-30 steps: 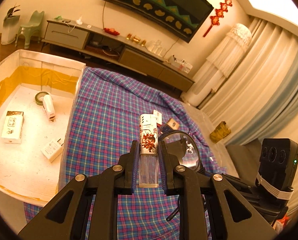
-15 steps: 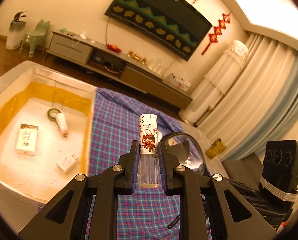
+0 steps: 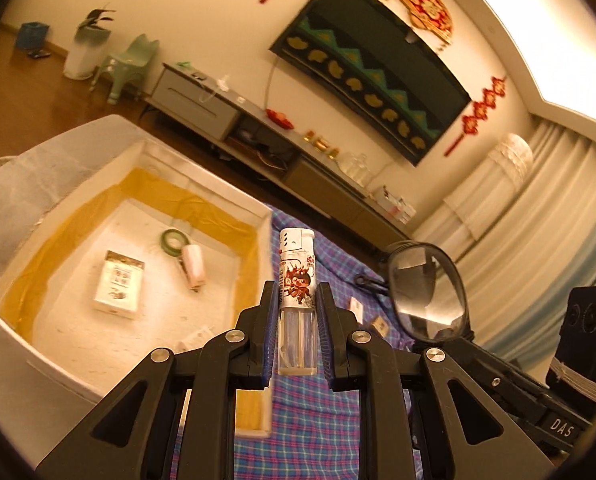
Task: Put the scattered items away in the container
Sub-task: 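Carry the glasses with the right gripper and lip balm with the left gripper over the box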
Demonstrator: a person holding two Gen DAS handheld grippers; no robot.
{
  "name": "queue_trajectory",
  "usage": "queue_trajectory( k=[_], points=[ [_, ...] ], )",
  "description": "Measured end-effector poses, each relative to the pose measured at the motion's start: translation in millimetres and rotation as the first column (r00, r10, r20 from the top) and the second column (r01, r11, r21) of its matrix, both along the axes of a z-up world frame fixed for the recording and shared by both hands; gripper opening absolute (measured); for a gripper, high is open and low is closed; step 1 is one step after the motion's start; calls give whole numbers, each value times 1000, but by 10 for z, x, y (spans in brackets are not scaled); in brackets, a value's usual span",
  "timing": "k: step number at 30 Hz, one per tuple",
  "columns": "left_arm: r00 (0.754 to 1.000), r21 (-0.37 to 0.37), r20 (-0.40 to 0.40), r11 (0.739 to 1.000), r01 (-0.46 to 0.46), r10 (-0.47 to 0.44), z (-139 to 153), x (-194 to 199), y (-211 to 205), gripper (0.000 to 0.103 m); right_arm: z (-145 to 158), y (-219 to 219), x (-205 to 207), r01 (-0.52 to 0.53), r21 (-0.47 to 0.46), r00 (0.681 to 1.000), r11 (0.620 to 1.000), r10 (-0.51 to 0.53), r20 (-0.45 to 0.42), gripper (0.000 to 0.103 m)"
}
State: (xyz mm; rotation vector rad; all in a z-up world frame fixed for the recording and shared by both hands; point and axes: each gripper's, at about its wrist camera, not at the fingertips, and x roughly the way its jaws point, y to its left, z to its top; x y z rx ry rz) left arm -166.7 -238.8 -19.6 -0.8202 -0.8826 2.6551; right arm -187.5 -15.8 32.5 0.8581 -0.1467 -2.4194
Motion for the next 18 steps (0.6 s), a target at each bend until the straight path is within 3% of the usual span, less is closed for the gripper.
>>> queue_trajectory(
  k=[6,11,18],
  points=[
    [995,32,46,995,-93,91,-131,-25,-292,19,17,-293,-171,-45,33,999,998,45,-6,21],
    [990,34,92,993,-114,110,-253,-92,-364,19,-8,-550,-327,-83,56,997,995,84,2,21],
    [974,-64,156,986,-155,163,-370,-186,-344,20,-48,-889,-632,-132,101,991,986,130,25,21]
  ],
)
